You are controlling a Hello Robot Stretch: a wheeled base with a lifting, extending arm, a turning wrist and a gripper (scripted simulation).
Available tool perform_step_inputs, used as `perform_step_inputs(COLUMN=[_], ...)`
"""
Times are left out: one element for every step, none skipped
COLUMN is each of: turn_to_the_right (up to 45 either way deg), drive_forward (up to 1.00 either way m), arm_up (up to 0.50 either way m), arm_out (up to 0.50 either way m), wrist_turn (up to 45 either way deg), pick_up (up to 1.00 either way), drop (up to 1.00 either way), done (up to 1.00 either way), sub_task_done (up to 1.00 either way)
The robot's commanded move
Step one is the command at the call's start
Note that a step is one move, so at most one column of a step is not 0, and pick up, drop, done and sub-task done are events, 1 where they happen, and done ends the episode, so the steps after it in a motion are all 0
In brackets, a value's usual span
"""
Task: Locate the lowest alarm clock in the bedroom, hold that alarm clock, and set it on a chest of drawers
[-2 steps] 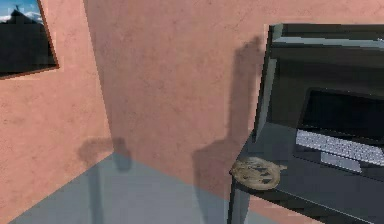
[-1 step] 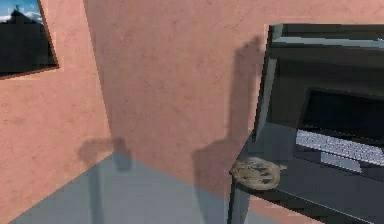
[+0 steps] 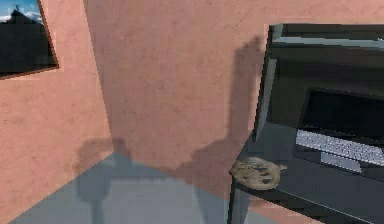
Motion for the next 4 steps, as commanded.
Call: perform_step_inputs(turn_to_the_right=[0.0,0.0,0.0,0.0], drive_forward=[0.00,0.00,0.00,0.00], arm_up=[0.00,0.00,0.00,0.00], arm_out=[0.00,0.00,0.00,-0.16], wrist_turn=[-45.0,-45.0,-33.0,0.0], pick_up=[0.00,0.00,0.00,0.00], drop=[0.00,0.00,0.00,0.00], done=[0.00,0.00,0.00,0.00], sub_task_done=[0.00,0.00,0.00,0.00])
